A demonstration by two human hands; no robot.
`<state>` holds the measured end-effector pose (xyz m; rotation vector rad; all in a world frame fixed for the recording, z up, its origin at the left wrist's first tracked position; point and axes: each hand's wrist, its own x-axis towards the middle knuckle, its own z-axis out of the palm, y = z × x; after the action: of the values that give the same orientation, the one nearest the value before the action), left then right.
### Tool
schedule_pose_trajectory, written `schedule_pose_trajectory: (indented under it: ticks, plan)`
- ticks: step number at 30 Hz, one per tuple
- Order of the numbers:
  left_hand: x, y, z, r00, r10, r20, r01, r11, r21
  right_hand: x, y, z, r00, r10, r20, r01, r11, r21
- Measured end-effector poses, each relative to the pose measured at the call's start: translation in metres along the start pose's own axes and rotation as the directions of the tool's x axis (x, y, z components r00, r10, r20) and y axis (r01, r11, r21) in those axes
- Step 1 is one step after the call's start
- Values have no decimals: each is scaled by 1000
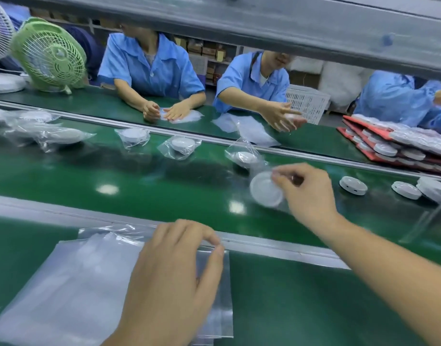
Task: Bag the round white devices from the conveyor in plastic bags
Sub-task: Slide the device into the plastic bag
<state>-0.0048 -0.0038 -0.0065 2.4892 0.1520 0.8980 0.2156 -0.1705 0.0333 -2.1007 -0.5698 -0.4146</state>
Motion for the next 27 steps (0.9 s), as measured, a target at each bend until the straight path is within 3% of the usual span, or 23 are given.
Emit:
schedule_pose_trajectory:
  ticks: [2,4,6,7,11,14,16,17,20,22,24,27]
  plan:
    - [-1,-5,2,994,40,99,-48,995,83,42,22,9,999,32,-42,-39,983,-180]
    - [-4,-9,6,968,117,221,-151,978,143,73,47,18,982,186,13,-175,942,-285]
    - [-7,-11,11,941,173,293,-217,968,127,84,62,25,915,376,149,-331,908,-258]
    - [-9,-11,14,931,191,311,-233,967,104,83,67,28,893,404,197,-357,905,-233]
    - [-10,-10,17,924,199,327,-229,972,56,51,67,21,932,287,222,-267,957,-114]
    - [-10,-8,19,919,221,328,-253,965,61,10,81,-13,933,251,257,-197,956,-217]
    - [-11,-9,21,915,238,325,-268,962,50,-10,106,-50,961,238,140,-143,862,-486]
    - [-11,-9,21,914,242,326,-270,962,43,-17,121,-73,965,257,50,-166,748,-643]
    - [-11,-9,19,912,237,334,-269,962,51,-31,170,-147,867,478,-143,-372,429,-823]
    - [-10,-7,18,916,240,322,-268,962,44,-41,196,-189,769,620,-158,-480,395,-783]
    - [-10,-7,18,919,241,312,-263,964,31,-57,207,-214,801,581,-144,-469,460,-754]
    - [-11,-8,19,922,250,295,-266,964,17,-66,207,-218,850,471,-236,-478,501,-722]
